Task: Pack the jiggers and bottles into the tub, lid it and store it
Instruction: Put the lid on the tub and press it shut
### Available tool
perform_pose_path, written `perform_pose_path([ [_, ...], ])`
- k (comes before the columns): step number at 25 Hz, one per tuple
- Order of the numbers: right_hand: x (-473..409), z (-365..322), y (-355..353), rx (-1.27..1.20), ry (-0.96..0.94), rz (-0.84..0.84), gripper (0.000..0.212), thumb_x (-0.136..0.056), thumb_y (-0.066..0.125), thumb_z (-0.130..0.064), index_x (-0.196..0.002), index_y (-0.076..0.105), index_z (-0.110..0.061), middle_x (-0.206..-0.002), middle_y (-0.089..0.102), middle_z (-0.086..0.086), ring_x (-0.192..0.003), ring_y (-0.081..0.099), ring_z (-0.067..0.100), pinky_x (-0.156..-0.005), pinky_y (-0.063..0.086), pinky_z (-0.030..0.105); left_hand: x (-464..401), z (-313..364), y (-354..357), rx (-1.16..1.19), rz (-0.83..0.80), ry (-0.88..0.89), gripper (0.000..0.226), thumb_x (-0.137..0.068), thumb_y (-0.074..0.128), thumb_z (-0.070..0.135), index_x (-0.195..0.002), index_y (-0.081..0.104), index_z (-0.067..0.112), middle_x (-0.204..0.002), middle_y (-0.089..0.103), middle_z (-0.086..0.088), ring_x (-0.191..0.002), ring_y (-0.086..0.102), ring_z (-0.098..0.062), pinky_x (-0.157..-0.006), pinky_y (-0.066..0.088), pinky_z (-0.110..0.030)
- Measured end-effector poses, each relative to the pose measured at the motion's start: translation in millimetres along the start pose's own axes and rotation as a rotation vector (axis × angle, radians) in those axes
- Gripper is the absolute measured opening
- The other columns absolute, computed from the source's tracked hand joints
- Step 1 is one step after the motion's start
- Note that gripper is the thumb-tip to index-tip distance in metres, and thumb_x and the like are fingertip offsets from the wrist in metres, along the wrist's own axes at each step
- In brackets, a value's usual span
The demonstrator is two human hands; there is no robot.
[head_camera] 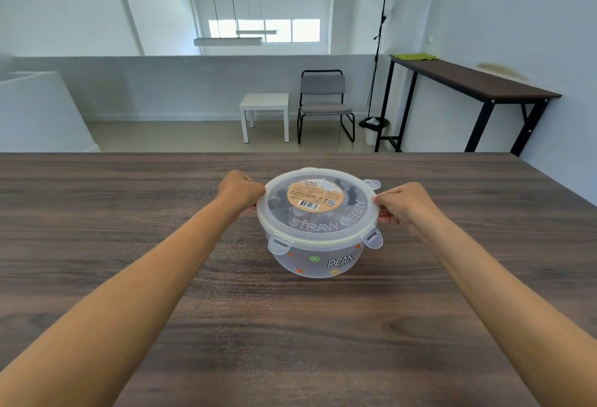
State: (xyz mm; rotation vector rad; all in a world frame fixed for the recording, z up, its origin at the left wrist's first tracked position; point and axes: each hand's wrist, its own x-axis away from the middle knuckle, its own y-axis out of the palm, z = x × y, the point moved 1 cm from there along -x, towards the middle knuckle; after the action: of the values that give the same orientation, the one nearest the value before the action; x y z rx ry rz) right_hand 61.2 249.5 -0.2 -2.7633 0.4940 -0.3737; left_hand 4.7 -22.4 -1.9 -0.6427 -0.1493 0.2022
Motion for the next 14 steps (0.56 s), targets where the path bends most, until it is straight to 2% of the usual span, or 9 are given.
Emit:
perform_pose_path([
  [1, 1.4, 1.0, 0.7, 0.018, -0.012, 0.009, 0.011, -0.080, 0.062, 0.001, -0.073, 0.070, 0.001, -0.080, 0.071, 0.016, -0.061, 0.066, 0.018, -0.048, 0.055, 0.026, 0.0, 1.4, -0.4, -0.027, -0.006, 0.012, 0.016, -0.080, 0.055, 0.005, -0.065, 0.058, 0.010, -0.071, 0.055, -0.013, -0.064, 0.050, -0.023, -0.062, 0.047, -0.034],
  [3, 3.4, 3.3, 1.7, 0.094, -0.058, 0.042, 0.015, -0.080, 0.059, 0.000, -0.074, 0.071, 0.005, -0.081, 0.073, 0.019, -0.064, 0.066, 0.021, -0.063, 0.061, 0.035, 2.1, 6.6, 0.6, -0.105, -0.035, 0.043, 0.011, -0.078, 0.050, 0.005, -0.069, 0.057, 0.008, -0.075, 0.053, -0.015, -0.067, 0.049, -0.025, -0.064, 0.041, -0.034],
  [4, 4.6, 4.3, 1.6, 0.152, -0.084, 0.055, 0.017, -0.080, 0.057, -0.003, -0.077, 0.072, 0.005, -0.079, 0.073, 0.019, -0.065, 0.066, 0.023, -0.071, 0.061, 0.038, 4.6, 9.6, 2.1, -0.197, -0.037, 0.067, 0.012, -0.078, 0.050, 0.007, -0.082, 0.060, 0.005, -0.086, 0.056, -0.018, -0.075, 0.053, -0.029, -0.068, 0.042, -0.035],
  [5, 6.7, 5.5, 1.8, 0.217, -0.114, 0.067, 0.020, -0.081, 0.056, -0.007, -0.080, 0.073, 0.005, -0.075, 0.072, 0.019, -0.065, 0.064, 0.026, -0.074, 0.059, 0.036, 7.1, 12.4, 5.5, -0.333, 0.001, 0.109, 0.027, -0.079, 0.050, 0.011, -0.103, 0.059, 0.003, -0.106, 0.055, -0.020, -0.093, 0.054, -0.033, -0.077, 0.044, -0.039],
  [6, 9.8, 6.9, 2.5, 0.277, -0.154, 0.092, 0.023, -0.082, 0.055, -0.010, -0.084, 0.072, 0.005, -0.076, 0.072, 0.020, -0.067, 0.062, 0.033, -0.071, 0.055, 0.033, 12.1, 15.4, 9.8, -0.471, 0.055, 0.180, 0.042, -0.081, 0.051, 0.015, -0.120, 0.051, 0.003, -0.125, 0.047, -0.021, -0.112, 0.047, -0.037, -0.088, 0.043, -0.043],
  [8, 18.9, 13.0, 6.3, 0.331, -0.303, 0.189, 0.026, -0.085, 0.053, -0.014, -0.089, 0.070, 0.006, -0.085, 0.070, 0.025, -0.081, 0.061, 0.038, -0.066, 0.046, 0.028, 21.9, 22.2, 24.5, -0.572, 0.119, 0.425, 0.051, -0.088, 0.045, 0.025, -0.136, 0.038, 0.007, -0.145, 0.034, -0.019, -0.133, 0.030, -0.038, -0.106, 0.031, -0.048],
  [10, 40.3, 22.1, 13.9, 0.293, -0.510, 0.295, 0.024, -0.089, 0.054, -0.016, -0.098, 0.069, -0.001, -0.095, 0.068, 0.017, -0.083, 0.060, 0.024, -0.076, 0.045, 0.022, 27.9, 26.8, 41.9, -0.583, -0.002, 0.579, 0.054, -0.096, 0.033, 0.035, -0.146, 0.024, 0.016, -0.157, 0.020, -0.012, -0.144, 0.015, -0.030, -0.116, 0.014, -0.047],
  [12, 69.1, 34.3, 23.6, 0.195, -0.701, 0.362, 0.022, -0.090, 0.056, -0.014, -0.106, 0.066, -0.004, -0.103, 0.061, 0.007, -0.092, 0.055, 0.013, -0.085, 0.037, 0.008, 25.8, 26.4, 53.1, -0.632, -0.158, 0.582, 0.054, -0.098, 0.021, 0.042, -0.149, 0.015, 0.025, -0.160, 0.008, -0.004, -0.147, 0.004, -0.023, -0.118, 0.003, -0.045],
  [14, 91.7, 50.4, 33.7, 0.130, -0.793, 0.423, 0.022, -0.087, 0.059, -0.008, -0.108, 0.065, -0.001, -0.106, 0.057, 0.007, -0.097, 0.054, 0.014, -0.090, 0.032, 0.000, 20.3, 24.9, 56.9, -0.730, -0.247, 0.554, 0.054, -0.097, 0.014, 0.047, -0.149, 0.011, 0.032, -0.161, 0.004, 0.000, -0.148, 0.000, -0.019, -0.118, -0.001, -0.045],
])
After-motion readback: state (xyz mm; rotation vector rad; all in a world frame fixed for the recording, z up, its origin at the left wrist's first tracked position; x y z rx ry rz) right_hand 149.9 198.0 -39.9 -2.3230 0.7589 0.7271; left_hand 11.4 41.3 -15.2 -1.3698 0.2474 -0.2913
